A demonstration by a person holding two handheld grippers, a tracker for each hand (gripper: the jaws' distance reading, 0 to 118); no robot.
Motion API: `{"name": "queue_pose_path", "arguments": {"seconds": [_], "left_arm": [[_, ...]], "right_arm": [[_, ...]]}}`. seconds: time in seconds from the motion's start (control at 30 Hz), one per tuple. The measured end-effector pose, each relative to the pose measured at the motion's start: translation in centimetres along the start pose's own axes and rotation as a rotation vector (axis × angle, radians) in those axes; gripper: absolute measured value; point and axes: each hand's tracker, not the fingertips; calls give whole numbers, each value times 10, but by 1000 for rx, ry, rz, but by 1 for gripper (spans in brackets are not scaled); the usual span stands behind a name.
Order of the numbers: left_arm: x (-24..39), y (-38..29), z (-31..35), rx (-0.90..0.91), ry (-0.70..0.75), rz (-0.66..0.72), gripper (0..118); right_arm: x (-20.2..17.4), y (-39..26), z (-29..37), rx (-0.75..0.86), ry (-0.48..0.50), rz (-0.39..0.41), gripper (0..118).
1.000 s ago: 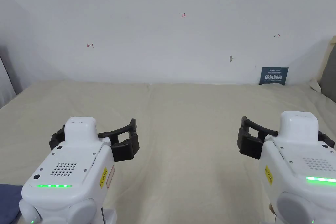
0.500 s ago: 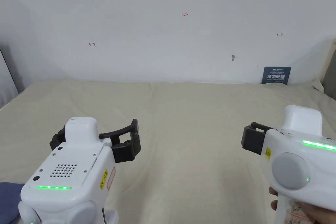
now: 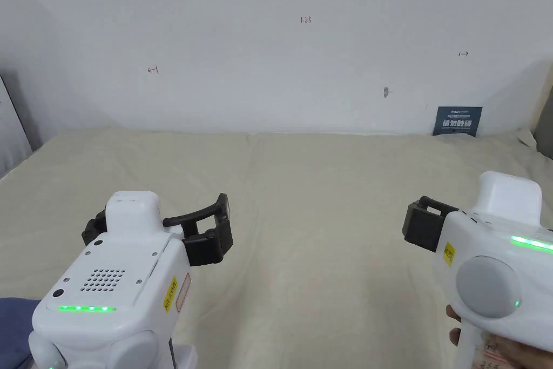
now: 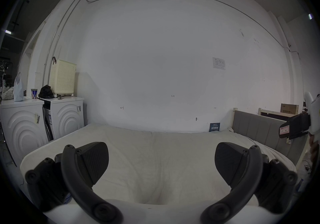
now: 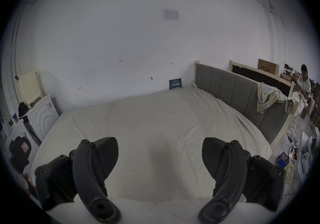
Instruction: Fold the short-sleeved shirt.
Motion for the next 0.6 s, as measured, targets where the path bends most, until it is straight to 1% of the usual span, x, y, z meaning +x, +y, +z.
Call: {"name": "queue_pose_path", "arguments": {"seconds": [0.1,0.2,0.4,0.6], "left_arm": [[0,0,0,0,1,0,118],[1,0,0,-2,0,4,118],[1,-1,0,-3,0,-3,118],[-1,0,0,-1,3,5,118]], "right_arm": [[-2,4,0,-38,-7,10,101],[-2,7,-2,-84,6,-4,101],[2,5,-4,-86,39,-27,101],[5,8,-8,-107,33,-72,101]]}}
